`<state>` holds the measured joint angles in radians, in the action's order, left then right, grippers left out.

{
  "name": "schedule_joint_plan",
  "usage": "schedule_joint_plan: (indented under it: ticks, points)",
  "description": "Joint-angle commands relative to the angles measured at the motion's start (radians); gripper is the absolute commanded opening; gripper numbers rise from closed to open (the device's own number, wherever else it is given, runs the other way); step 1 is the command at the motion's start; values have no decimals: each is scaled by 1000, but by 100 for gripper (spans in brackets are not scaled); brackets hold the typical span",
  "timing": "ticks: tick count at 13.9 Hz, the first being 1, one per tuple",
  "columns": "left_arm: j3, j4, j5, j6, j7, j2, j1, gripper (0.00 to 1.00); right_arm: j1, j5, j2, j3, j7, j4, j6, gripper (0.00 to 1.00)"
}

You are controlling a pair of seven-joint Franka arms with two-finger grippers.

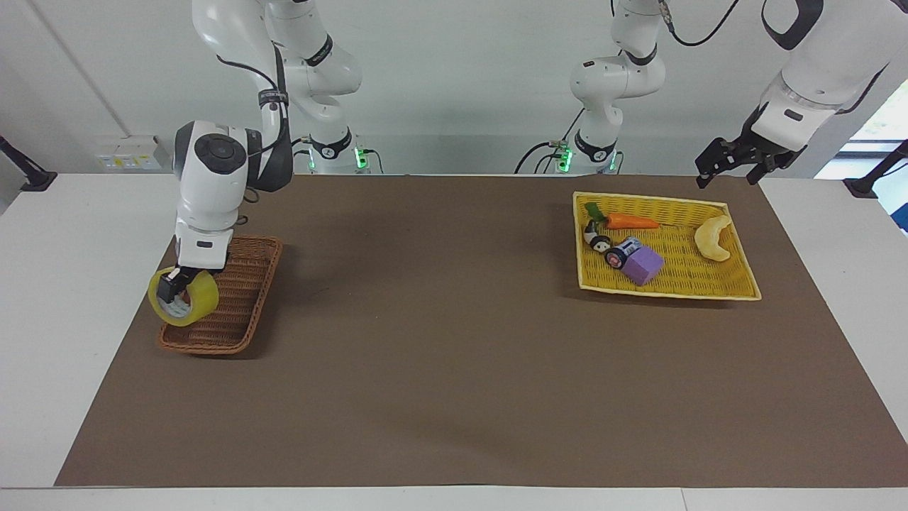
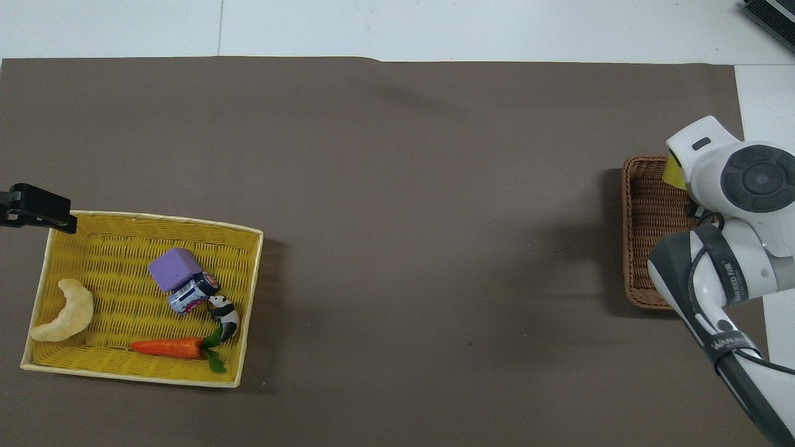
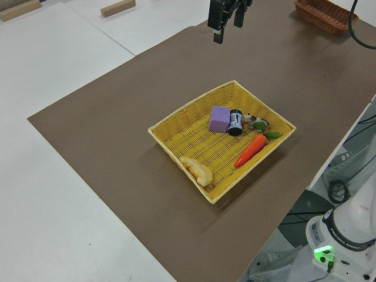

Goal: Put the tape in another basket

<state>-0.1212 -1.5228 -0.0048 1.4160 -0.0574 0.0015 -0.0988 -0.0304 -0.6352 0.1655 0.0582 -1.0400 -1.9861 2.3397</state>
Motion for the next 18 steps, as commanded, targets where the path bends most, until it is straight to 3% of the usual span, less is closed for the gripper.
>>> schedule_joint_plan:
  ticks: [1, 13, 17, 18]
  points:
    - [-8, -2, -15, -11, -10, -11, -13, 100, -5, -32, 9, -1, -89, -3, 32, 0]
    - [-8, -2, -15, -11, -12, -11, -13, 100, -17, 63, 17, -3, 12, -126, 61, 3]
    - [-9, -2, -15, -11, -12, -11, -5, 100, -19, 91, 14, -3, 37, -132, 55, 80]
    - [-9, -2, -15, -11, -12, -11, -10, 100, -28, 107, 14, -3, 37, -132, 55, 84]
